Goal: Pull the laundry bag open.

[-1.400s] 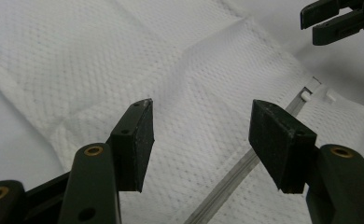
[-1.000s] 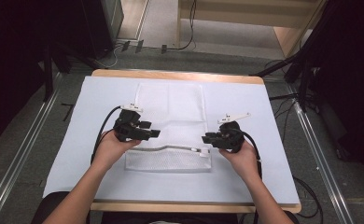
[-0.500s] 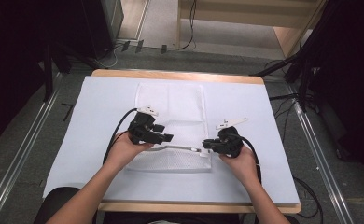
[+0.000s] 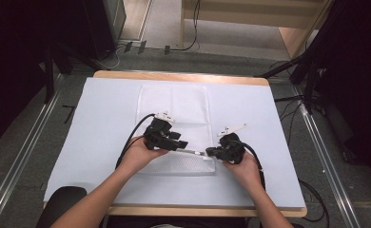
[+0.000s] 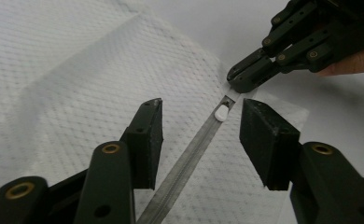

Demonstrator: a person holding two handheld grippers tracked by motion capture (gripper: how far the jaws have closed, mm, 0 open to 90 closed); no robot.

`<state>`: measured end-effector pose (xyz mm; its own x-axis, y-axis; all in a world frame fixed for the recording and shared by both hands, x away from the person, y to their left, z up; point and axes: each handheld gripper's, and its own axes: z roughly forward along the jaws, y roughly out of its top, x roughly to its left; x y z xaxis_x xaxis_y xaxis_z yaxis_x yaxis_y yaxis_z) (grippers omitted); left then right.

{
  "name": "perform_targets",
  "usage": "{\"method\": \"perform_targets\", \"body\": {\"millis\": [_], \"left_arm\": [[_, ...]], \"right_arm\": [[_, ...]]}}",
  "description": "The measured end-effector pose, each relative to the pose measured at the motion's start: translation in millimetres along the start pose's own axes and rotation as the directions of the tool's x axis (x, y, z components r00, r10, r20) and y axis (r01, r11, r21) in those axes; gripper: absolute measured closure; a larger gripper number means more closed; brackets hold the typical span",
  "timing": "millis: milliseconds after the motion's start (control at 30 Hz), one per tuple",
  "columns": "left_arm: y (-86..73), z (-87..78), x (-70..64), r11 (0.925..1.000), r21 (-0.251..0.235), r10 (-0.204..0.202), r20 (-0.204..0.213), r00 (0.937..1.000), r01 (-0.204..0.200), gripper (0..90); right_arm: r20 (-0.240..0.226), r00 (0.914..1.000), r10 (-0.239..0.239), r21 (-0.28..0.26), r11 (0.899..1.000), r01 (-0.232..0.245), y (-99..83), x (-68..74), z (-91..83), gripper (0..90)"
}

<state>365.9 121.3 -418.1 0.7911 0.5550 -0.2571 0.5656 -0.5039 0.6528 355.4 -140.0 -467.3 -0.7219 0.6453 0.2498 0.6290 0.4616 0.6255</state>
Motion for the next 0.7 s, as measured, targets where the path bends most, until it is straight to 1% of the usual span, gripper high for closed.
{"method": "perform_targets", "body": {"millis": [33, 100, 133, 167, 233, 267, 300, 400, 500, 567, 633, 667, 700], "left_arm": [[0.1, 1.3, -0.8, 1.0, 0.005, 0.002, -0.005, 1.0, -0.002, 55.6], [0.7, 6.2, -1.2, 1.0, 0.006, -0.001, 0.016, 0.9999, 0.001, 59.3], [1.0, 7.9, -1.5, 1.0, 0.009, -0.005, 0.021, 0.9998, 0.005, 60.3], [1.5, 9.8, -1.7, 0.9998, 0.019, -0.001, 0.027, 0.9996, 0.0, 62.0], [1.7, 15.1, -3.7, 0.9998, 0.021, -0.001, 0.035, 0.9994, 0.0, 66.5], [1.9, 17.7, -4.5, 0.9996, 0.026, 0.005, 0.036, 0.9993, -0.006, 68.0], [1.9, 20.6, -5.5, 0.9997, 0.026, 0.002, 0.046, 0.9989, -0.003, 69.8], [2.5, 27.6, -7.6, 0.9994, 0.035, 0.003, 0.06, 0.9982, -0.005, 74.3], [2.3, 34.8, -7.9, 0.9988, 0.048, 0.01, 0.068, 0.9976, -0.013, 76.8], [1.2, 40.0, -6.2, 0.9984, 0.056, 0.006, 0.066, 0.9978, -0.009, 78.2], [0.5, 44.1, -3.8, 0.9978, 0.066, -0.002, 0.077, 0.997, -0.003, 79.4], [0.3, 46.4, -3.7, 0.998, 0.063, -0.011, 0.082, 0.9965, 0.006, 79.9], [0.3, 48.2, -3.9, 0.9977, 0.068, -0.011, 0.079, 0.9968, 0.006, 80.0]], "right_arm": [[0.002, 1.0, -0.003, -0.002, 1.0, 0.003, -0.1, -0.1, 0.2, 89.8], [0.003, 1.0, -0.003, -0.003, 1.0, 0.003, -0.6, 0.9, 0.4, 89.9], [0.01, 0.9999, -0.014, -0.005, 1.0, 0.014, -1.1, 1.6, 0.5, 89.9], [0.015, 0.9998, -0.015, -0.004, 1.0, 0.015, -1.4, 2.6, 0.5, 89.9], [0.024, 0.9994, -0.024, -0.01, 1.0, 0.024, -2.3, 3.7, 0.6, 90.0], [0.023, 0.9994, -0.025, -0.012, 1.0, 0.025, -2.6, 3.7, 0.6, 90.0], [0.021, 0.9994, -0.029, -0.016, 0.999, 0.029, -2.9, 3.1, 0.8, 90.0], [0.023, 0.9992, -0.032, -0.02, 0.999, 0.033, -3.8, 3.1, 0.6, 90.0], [0.03, 0.9986, -0.043, -0.025, 0.999, 0.043, -4.3, 4.4, 0.9, 90.0], [0.036, 0.9983, -0.046, -0.028, 0.998, 0.047, -4.7, 5.5, 0.9, 90.0], [0.04, 0.9979, -0.051, -0.03, 0.998, 0.052, -5.3, 6.0, 0.8, 90.0], [0.041, 0.9977, -0.053, -0.032, 0.998, 0.054, -5.6, 6.3, 0.8, 89.9], [0.044, 0.9974, -0.056, -0.035, 0.998, 0.058, -5.9, 6.6, 0.8, 89.9]]}}
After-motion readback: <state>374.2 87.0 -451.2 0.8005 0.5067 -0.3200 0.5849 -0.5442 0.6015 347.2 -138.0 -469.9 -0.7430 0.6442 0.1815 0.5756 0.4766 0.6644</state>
